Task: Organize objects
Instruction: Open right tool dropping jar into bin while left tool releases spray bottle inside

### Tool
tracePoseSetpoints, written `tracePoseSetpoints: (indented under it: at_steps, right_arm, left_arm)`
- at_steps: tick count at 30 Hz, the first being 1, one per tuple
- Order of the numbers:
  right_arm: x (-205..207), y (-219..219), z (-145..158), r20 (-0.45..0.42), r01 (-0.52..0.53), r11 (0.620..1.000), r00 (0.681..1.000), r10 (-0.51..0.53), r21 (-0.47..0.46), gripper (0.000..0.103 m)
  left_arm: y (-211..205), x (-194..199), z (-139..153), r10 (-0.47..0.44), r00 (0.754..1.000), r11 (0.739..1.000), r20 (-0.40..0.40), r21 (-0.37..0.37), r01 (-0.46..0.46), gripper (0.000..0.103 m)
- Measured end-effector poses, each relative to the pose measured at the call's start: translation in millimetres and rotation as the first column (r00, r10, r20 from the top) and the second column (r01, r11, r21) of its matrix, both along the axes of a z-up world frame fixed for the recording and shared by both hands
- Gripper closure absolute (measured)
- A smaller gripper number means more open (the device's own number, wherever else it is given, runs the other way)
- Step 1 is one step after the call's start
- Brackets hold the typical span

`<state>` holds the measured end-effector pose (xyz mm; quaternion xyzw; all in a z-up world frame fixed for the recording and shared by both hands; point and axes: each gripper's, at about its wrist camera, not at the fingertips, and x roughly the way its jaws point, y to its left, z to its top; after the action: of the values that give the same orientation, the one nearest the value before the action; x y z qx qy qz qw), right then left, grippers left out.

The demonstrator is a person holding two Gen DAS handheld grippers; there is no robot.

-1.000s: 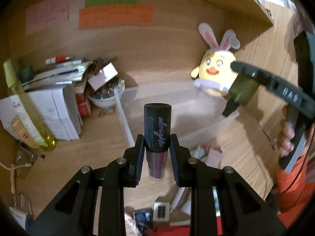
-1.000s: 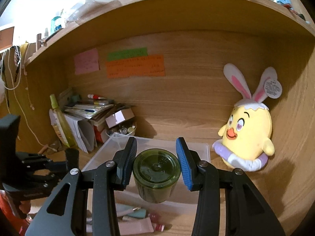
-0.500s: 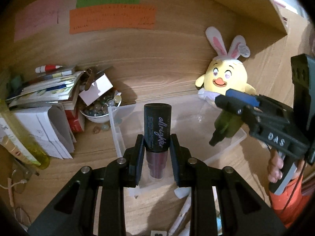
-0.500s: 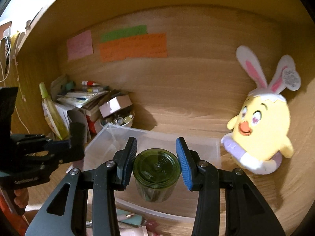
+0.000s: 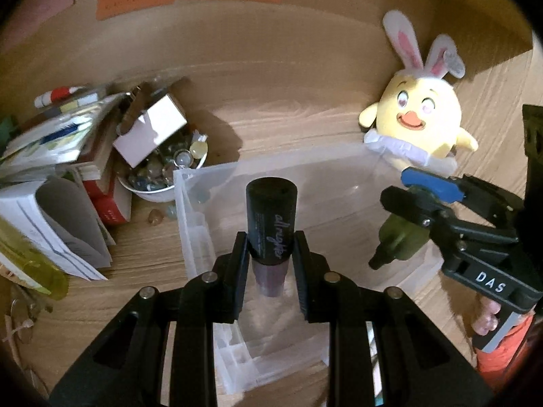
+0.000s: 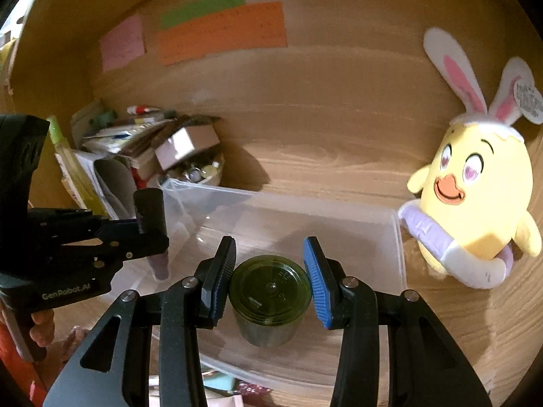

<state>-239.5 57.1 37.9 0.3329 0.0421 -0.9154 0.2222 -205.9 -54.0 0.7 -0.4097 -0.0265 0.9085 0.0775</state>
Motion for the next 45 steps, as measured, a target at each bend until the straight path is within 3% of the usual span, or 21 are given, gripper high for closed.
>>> tracePoseSetpoints:
  at_steps: [9, 14, 18, 20, 25, 27, 29, 35, 45]
  right_arm:
    - [-10.0, 11.4, -11.3, 0.011, 0.083, 0.995, 0.996, -0.083, 0.057, 0.064]
    - [-6.9, 14.4, -5.8, -0.033, 0.117, 0.990, 0.993, -0.115, 0.078, 0.041]
    - [-2.0, 14.5, 2.1, -0.072, 0.134, 0.987, 0.989, -0.128, 0.091, 0.036]
    - [0.4, 14.6, 5.7, -0.082, 0.135, 0.987, 0.988, -0.127, 0.088, 0.028]
    - [10.8, 13.7, 15.0, -0.098, 0.120, 0.990, 0.989, -0.112, 0.079, 0.027]
    - [15.7, 12.9, 17.7, -0.097, 0.109, 0.991, 0.990, -0.102, 0.073, 0.027]
    - [21.9, 12.3, 19.1, -0.094, 0.096, 0.993, 0.992, -0.090, 0.064, 0.026]
    - [45.1, 13.4, 18.1, -0.092, 0.080, 0.994, 0.993, -0.074, 0.068, 0.020]
    - [90.6, 19.1, 6.6, -0.052, 0.043, 0.997, 0.998, -0.040, 0.057, 0.020]
  left_arm:
    - [7.1, -12.0, -15.2, -0.012, 0.999, 1.000, 0.053, -0.021, 0.013, 0.078]
    - [9.1, -13.3, -16.1, -0.015, 0.999, 0.999, 0.051, -0.033, 0.017, 0.078]
    - [10.0, -12.1, -12.6, -0.027, 0.998, 0.999, 0.049, -0.017, 0.028, 0.074]
    - [10.7, -10.0, -9.4, -0.025, 0.999, 0.999, 0.038, -0.019, 0.026, 0.066]
    - [8.1, 2.6, 1.5, -0.019, 1.000, 1.000, 0.001, -0.024, 0.019, 0.055]
    - [6.9, 8.8, 6.1, -0.018, 1.000, 1.000, -0.012, -0.024, 0.017, 0.047]
    - [5.5, 15.9, 11.1, -0.007, 1.000, 1.000, -0.027, -0.025, 0.006, 0.033]
    - [-0.6, 40.6, 22.2, 0.024, 0.998, 0.999, -0.064, -0.026, -0.026, 0.013]
    - [-15.3, 89.7, 22.9, 0.069, 0.995, 0.997, -0.079, -0.041, -0.072, 0.007]
